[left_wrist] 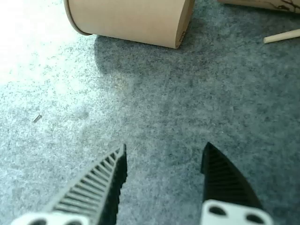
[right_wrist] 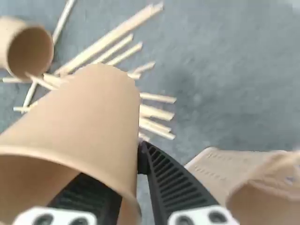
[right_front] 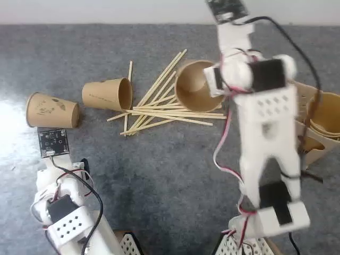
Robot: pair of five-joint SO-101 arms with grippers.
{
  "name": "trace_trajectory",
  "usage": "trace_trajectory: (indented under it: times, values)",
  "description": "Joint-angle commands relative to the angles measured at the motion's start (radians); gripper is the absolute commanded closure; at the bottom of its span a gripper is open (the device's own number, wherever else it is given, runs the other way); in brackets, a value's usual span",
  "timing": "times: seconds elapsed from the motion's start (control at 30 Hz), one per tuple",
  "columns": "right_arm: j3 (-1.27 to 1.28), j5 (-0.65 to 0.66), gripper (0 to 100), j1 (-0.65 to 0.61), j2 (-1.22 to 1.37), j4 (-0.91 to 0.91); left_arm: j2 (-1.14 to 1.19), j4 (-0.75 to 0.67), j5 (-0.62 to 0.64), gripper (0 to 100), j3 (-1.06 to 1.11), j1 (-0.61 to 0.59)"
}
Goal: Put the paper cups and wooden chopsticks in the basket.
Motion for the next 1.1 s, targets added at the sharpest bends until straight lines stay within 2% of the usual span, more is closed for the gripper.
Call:
trace_trajectory:
  times: [0.0,0.47,0.63,0.73,1.07]
  values:
    - [-0.011,0.041,99.3,0.077,-0.143,0.042,-0.015,-0.011,-0.014,75,-0.005,0.006]
    - [0.000,0.304,99.3,0.674,-0.487,0.042,-0.015,-0.012,-0.012,75,-0.002,0.006]
    - [0.121,0.393,99.3,0.869,-0.542,0.042,-0.015,-0.012,-0.012,75,-0.002,0.006]
    - [0.198,0.413,99.2,0.926,-0.552,0.042,-0.015,-0.012,-0.012,75,-0.002,0.006]
    - [0.270,0.413,99.2,0.970,-0.542,0.044,-0.015,-0.011,-0.012,75,-0.001,0.006]
